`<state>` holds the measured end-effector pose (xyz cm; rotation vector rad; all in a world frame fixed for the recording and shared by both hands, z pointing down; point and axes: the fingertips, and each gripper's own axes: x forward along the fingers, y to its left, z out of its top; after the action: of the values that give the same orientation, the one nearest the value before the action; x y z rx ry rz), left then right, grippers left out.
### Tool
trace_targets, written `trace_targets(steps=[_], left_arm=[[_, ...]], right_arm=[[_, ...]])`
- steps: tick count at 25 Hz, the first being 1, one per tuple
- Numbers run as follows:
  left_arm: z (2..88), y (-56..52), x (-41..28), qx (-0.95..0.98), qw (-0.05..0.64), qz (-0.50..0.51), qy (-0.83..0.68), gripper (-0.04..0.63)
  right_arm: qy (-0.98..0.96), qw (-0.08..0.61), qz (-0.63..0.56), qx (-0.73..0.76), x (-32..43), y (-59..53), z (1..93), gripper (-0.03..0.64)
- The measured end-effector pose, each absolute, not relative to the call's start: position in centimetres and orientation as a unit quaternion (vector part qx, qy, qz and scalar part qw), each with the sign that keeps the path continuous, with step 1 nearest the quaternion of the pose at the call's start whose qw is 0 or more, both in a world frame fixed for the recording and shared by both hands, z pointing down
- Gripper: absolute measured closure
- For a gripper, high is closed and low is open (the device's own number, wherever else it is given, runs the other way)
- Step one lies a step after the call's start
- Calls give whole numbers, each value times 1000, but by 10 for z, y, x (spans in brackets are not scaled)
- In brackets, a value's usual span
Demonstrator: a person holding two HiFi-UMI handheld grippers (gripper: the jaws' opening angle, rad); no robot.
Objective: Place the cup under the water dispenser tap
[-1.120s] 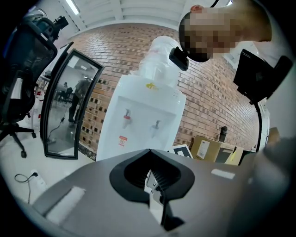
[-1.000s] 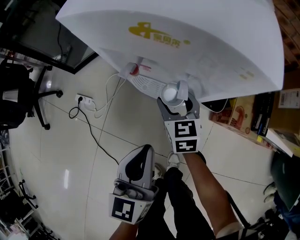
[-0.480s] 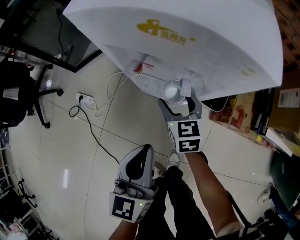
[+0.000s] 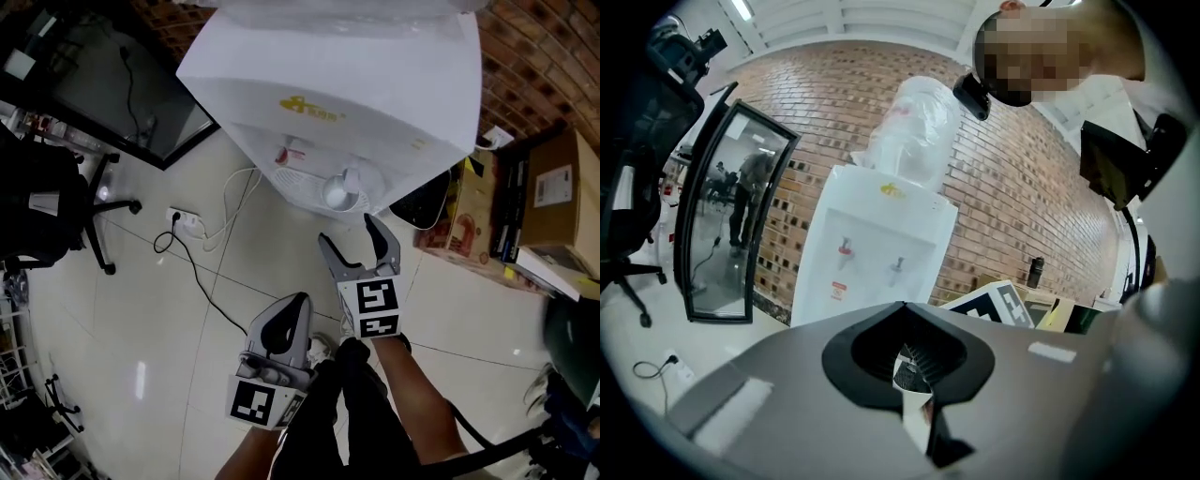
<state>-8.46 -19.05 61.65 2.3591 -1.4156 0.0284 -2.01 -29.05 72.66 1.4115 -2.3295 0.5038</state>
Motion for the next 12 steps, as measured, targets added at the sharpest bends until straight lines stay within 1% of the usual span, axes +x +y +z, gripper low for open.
trace_targets(steps=[5, 12], left_arm=[[581, -187, -90, 848, 177, 18, -499, 603], [512, -179, -88, 855, 152, 4, -496, 603]], right_arm=[[-837, 159, 177, 493, -28, -265, 671, 296], [-854, 149, 137, 480, -23, -227, 573, 350]])
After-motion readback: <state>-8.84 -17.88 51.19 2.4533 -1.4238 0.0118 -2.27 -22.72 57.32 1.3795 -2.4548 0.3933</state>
